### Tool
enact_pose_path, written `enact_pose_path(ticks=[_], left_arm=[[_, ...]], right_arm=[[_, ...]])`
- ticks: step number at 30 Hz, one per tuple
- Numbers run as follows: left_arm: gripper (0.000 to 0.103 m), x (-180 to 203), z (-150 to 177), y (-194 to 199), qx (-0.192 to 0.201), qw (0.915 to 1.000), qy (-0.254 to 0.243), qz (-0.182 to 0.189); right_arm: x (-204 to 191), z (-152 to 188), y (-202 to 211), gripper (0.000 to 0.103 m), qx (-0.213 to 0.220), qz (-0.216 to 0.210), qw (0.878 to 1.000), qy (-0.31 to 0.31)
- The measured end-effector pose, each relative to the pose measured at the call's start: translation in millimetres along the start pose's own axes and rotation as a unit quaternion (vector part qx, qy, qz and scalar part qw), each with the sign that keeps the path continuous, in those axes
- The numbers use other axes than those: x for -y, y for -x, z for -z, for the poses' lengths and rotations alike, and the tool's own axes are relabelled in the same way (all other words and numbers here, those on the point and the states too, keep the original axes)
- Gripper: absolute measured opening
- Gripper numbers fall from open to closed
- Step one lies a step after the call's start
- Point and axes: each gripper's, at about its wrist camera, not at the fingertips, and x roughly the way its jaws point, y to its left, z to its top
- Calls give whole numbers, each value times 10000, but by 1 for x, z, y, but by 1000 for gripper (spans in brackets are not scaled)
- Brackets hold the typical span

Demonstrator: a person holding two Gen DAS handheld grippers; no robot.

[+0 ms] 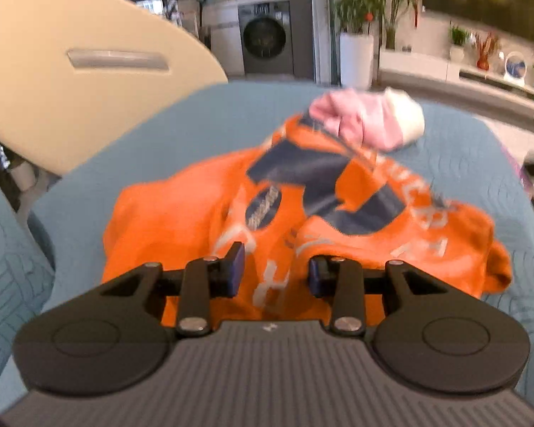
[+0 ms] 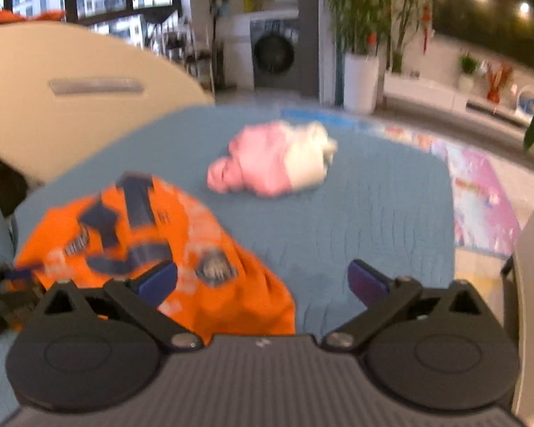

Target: Fold clothes

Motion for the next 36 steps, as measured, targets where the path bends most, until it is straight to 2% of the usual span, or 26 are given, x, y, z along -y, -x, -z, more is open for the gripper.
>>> enact_pose_path(ticks=[4, 8, 11, 14, 16, 17, 18, 19, 21, 25, 28, 29, 33, 35, 36], left_arm=[[39, 0, -5, 16, 215, 9995, 240, 23], [39, -8, -7, 28, 391, 9979, 509, 5], [39, -12, -10, 35, 491, 9968, 625, 60], [39, -15, -12, 40, 654, 9951, 732, 73], [39, -18, -14, 42, 751, 9936, 833, 128], [39, -19, -14, 44, 768, 9932, 863, 137], [39, -20, -14, 45, 801, 9928, 886, 128], [39, -21, -14, 46, 844, 9922, 907, 114], [39, -24, -15, 51, 987, 9902, 989, 8], [39, -37, -20, 68, 1253, 9841, 1257, -115], [39, -44, -25, 87, 1385, 9813, 1331, -140], [39, -45, -26, 97, 1484, 9798, 1332, -151], [39, -45, -31, 136, 1898, 9730, 1298, -201], [39, -44, -35, 151, 2001, 9710, 1293, -183], [39, -44, -37, 163, 2053, 9700, 1297, -142]], right_arm=[[2, 6, -26, 103, -643, -260, 9976, -86], [-4, 22, -45, 103, -962, -371, 9947, -10], [-2, 30, -64, 103, -1276, -516, 9896, -418], [-1, 36, -82, 103, -1318, -384, 9890, -556], [-4, 41, -103, 100, -1333, -77, 9898, -501], [-8, 46, -107, 100, -1209, -39, 9916, -453], [-12, 50, -111, 88, -1085, 0, 9933, -404], [-17, 52, -112, 50, -986, -23, 9946, -327], [-27, 49, -100, 13, -876, -351, 9954, -194], [-36, 46, -68, 11, -393, -656, 9968, -220], [-35, 38, -19, 10, 367, -918, 9946, -326], [-33, 37, -11, 10, 473, -974, 9935, -354], [-23, 28, 69, 9, 1385, -1673, 9747, -529], [-29, 18, 110, 9, 1848, -1826, 9653, -281], [-32, 10, 124, 9, 1942, -1795, 9642, -198]])
